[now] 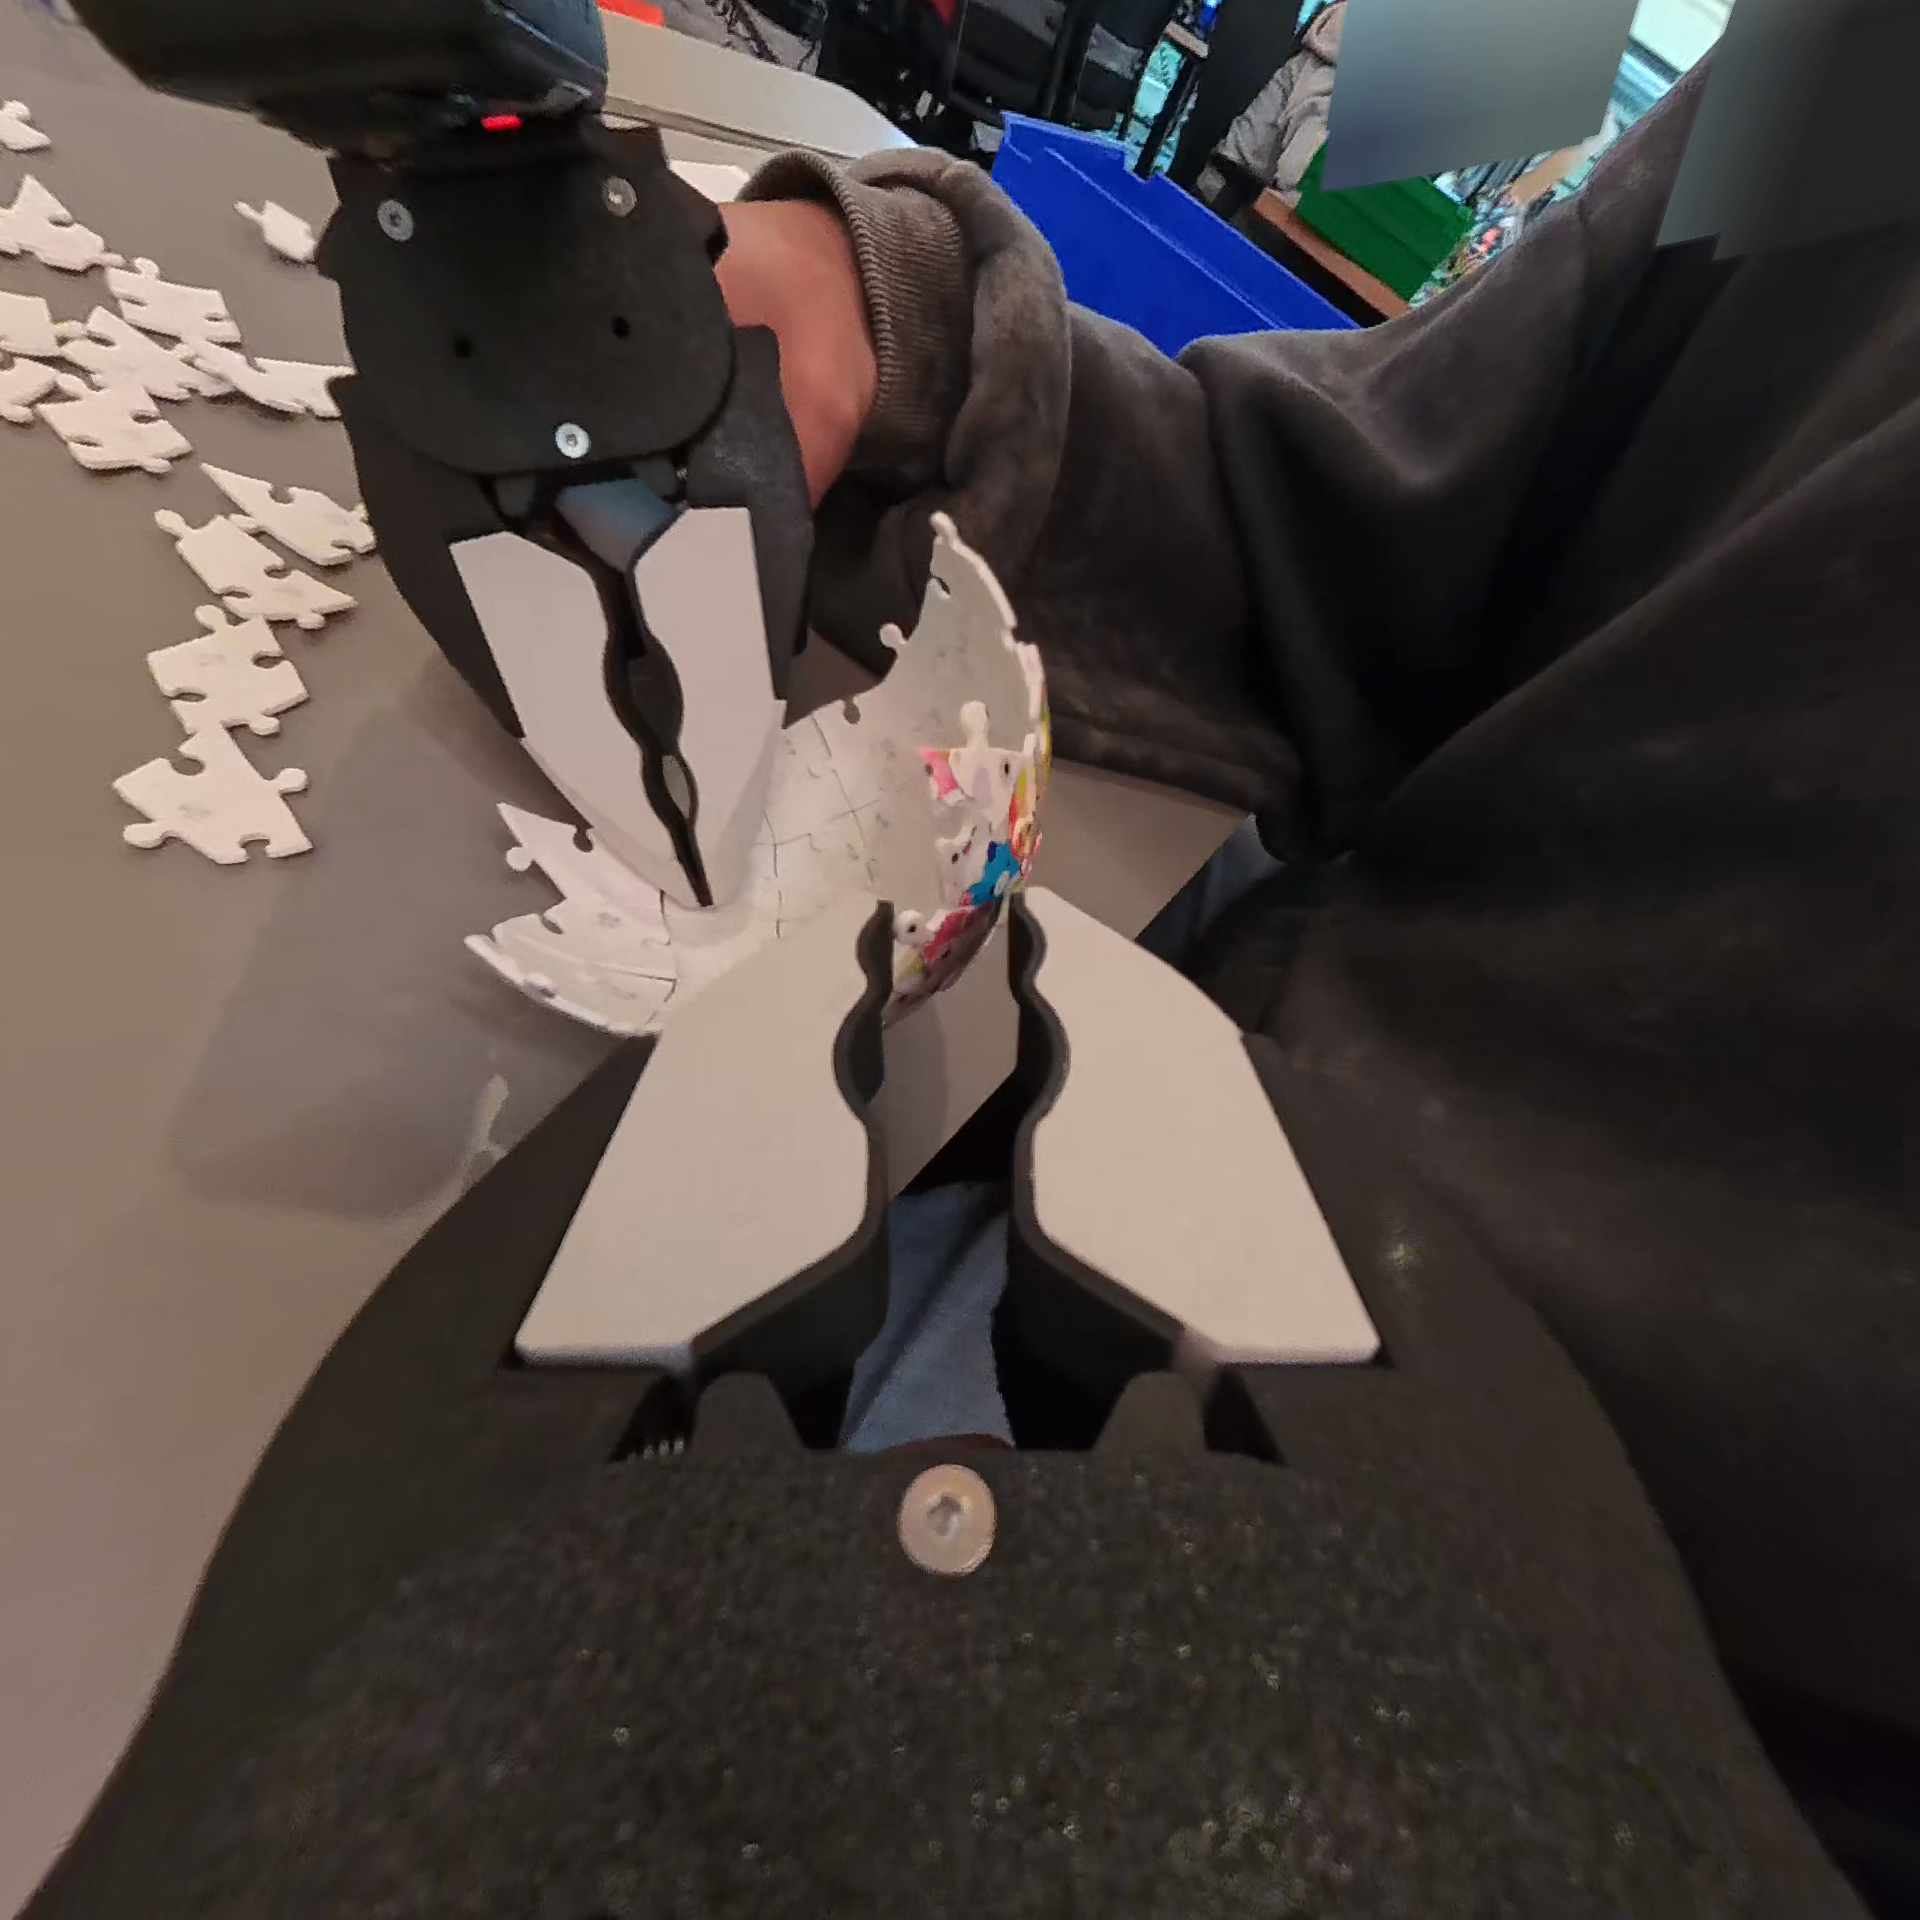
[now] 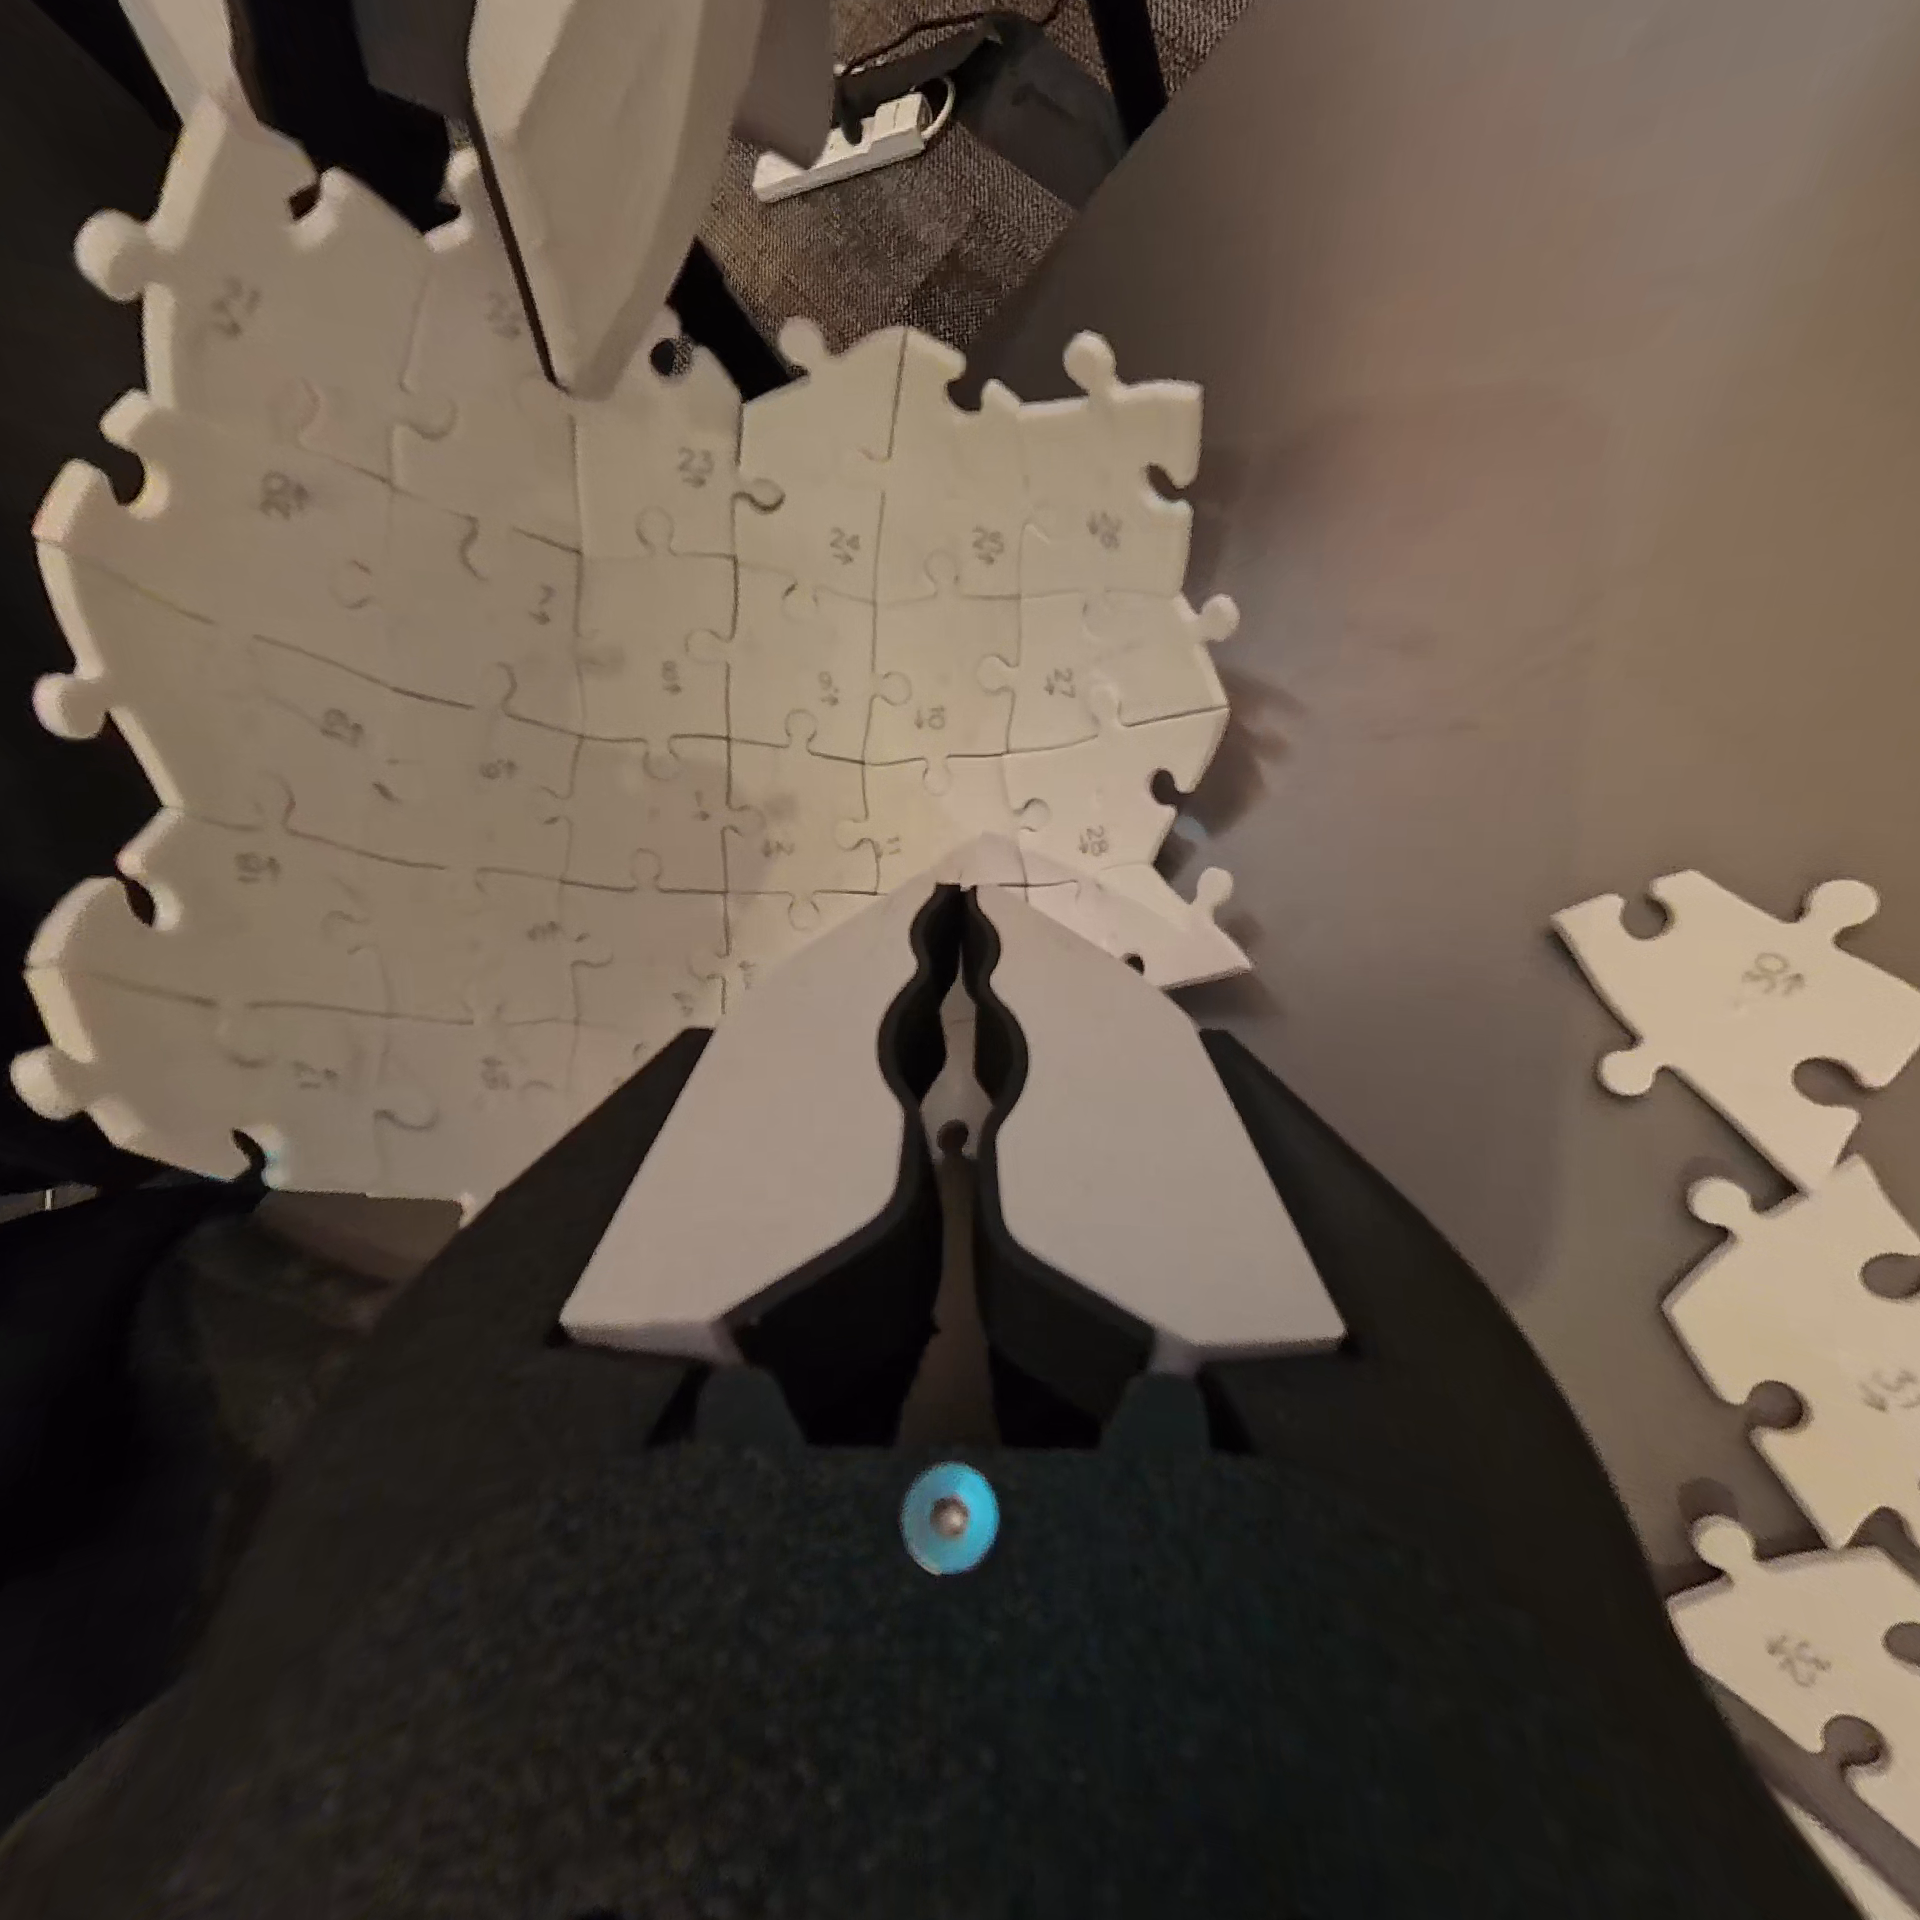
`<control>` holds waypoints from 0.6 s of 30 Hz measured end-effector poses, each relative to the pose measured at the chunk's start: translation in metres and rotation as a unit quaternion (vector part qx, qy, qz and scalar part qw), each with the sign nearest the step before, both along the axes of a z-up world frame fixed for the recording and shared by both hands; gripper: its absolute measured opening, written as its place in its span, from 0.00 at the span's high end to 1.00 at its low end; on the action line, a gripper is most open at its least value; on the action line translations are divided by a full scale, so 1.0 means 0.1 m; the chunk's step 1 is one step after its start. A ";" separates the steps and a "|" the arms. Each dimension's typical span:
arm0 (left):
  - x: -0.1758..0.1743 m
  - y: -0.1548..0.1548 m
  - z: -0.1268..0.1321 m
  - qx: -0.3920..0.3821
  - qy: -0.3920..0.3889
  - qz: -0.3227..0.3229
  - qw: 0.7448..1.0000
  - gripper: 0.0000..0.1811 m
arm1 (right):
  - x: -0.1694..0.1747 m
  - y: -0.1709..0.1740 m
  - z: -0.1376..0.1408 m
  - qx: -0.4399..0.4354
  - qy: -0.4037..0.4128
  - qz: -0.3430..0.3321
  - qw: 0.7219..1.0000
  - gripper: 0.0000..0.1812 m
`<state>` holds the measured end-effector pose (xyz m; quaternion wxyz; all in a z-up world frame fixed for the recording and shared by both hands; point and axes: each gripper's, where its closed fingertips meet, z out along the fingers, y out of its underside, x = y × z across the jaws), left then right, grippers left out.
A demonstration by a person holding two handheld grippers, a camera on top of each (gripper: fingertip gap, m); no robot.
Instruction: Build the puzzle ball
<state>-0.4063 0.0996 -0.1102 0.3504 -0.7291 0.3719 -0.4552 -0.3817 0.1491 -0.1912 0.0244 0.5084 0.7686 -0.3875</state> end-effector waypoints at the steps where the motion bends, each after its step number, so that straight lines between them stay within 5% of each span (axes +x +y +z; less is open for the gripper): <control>1: 0.00 -0.01 0.00 -0.004 -0.005 -0.010 1.000 0.89 | 0.00 0.00 0.00 0.000 0.000 0.004 1.000 1.00; 18: 0.03 -0.08 -0.04 -0.039 -0.023 -0.119 0.992 0.96 | 0.06 0.04 0.11 -0.033 -0.007 0.050 0.998 1.00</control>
